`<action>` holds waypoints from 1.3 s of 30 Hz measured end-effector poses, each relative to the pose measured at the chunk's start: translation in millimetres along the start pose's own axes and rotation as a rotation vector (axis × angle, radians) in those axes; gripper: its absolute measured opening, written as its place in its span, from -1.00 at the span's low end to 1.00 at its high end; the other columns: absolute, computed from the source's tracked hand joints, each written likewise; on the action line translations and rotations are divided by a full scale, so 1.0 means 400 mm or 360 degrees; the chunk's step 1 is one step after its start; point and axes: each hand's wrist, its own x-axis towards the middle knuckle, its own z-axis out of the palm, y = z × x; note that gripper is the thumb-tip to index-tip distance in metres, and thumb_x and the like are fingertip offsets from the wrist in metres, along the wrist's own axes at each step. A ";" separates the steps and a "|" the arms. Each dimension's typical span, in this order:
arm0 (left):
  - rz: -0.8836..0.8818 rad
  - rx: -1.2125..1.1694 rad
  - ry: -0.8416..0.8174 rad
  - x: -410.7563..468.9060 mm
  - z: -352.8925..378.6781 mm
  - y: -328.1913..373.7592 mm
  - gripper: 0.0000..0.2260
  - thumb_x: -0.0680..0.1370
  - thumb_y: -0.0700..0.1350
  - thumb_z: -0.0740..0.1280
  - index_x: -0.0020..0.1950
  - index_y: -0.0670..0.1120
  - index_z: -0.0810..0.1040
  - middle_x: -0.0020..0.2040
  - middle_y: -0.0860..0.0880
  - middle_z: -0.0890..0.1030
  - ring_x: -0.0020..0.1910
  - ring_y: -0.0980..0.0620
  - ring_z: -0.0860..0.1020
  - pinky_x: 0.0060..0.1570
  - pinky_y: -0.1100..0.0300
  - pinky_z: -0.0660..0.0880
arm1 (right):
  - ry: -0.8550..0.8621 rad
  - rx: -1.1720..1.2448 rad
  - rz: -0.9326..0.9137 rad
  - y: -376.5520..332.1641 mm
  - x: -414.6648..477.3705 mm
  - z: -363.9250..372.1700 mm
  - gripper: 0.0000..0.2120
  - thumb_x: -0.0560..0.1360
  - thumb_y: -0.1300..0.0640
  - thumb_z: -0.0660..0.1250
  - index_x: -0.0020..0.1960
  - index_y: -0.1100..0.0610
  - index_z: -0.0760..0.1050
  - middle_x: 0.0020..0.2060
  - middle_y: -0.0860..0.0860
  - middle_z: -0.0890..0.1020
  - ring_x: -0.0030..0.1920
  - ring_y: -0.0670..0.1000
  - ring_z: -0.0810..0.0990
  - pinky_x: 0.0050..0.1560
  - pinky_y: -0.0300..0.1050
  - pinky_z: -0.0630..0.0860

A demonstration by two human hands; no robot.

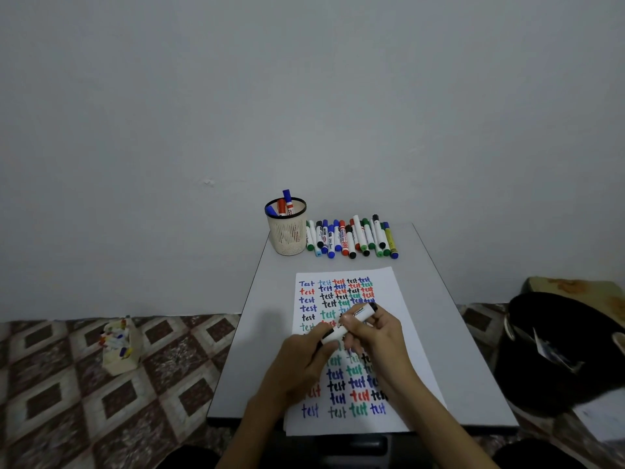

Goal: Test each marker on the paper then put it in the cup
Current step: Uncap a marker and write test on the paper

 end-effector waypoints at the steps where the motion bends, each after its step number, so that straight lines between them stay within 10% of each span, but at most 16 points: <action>1: -0.0001 -0.0018 0.0010 0.000 0.000 0.002 -0.93 0.60 0.08 0.13 0.05 0.18 0.36 -0.25 0.08 0.59 -0.29 0.22 0.61 -0.34 0.39 0.49 | -0.0010 0.0008 -0.0005 0.001 0.001 0.000 -0.85 0.48 0.31 0.37 -0.02 0.38 0.47 -0.40 0.24 0.54 -0.51 0.02 0.42 -0.36 -0.10 0.41; 15: 0.0006 -0.0084 0.0216 -0.007 -0.010 0.001 -0.71 0.54 0.20 0.18 0.20 0.13 0.45 -0.25 0.12 0.60 -0.29 0.25 0.62 -0.35 0.36 0.53 | -0.0355 -0.0057 -0.0191 -0.028 0.031 -0.020 -0.83 0.41 0.34 0.42 -0.09 0.37 0.46 -0.39 0.19 0.54 -0.52 0.00 0.38 -0.47 -0.21 0.38; 19: 0.0010 0.0255 0.0356 0.002 -0.006 -0.007 -0.70 0.55 0.23 0.14 0.23 0.17 0.41 -0.38 0.11 0.48 -0.39 0.16 0.54 -0.40 0.30 0.50 | -0.0060 0.0139 -0.0244 -0.064 0.064 -0.065 -0.86 0.45 0.29 0.35 -0.20 0.28 0.40 -0.36 0.14 0.52 -0.48 -0.03 0.40 -0.50 -0.25 0.40; 29: 0.0026 0.0473 0.0228 0.021 0.016 -0.034 -0.63 0.51 -0.20 0.14 0.31 -0.07 0.41 0.11 0.01 0.51 0.06 0.10 0.46 0.06 0.21 0.46 | 0.0085 0.0193 -0.0076 -0.050 0.167 -0.148 -0.90 0.53 0.26 0.31 0.03 0.26 0.51 0.08 0.18 0.67 0.09 0.18 0.66 -0.02 0.02 0.64; 39: -0.0004 0.0524 0.0246 0.031 0.019 -0.064 -0.68 0.44 -0.19 0.21 0.18 -0.05 0.50 0.05 0.07 0.55 0.03 0.15 0.46 0.08 0.29 0.28 | 0.0132 -0.0386 -0.0150 -0.015 0.214 -0.114 -0.68 0.41 0.48 0.36 -0.32 0.20 0.30 -0.53 0.10 0.40 -0.57 -0.03 0.42 -0.52 -0.23 0.39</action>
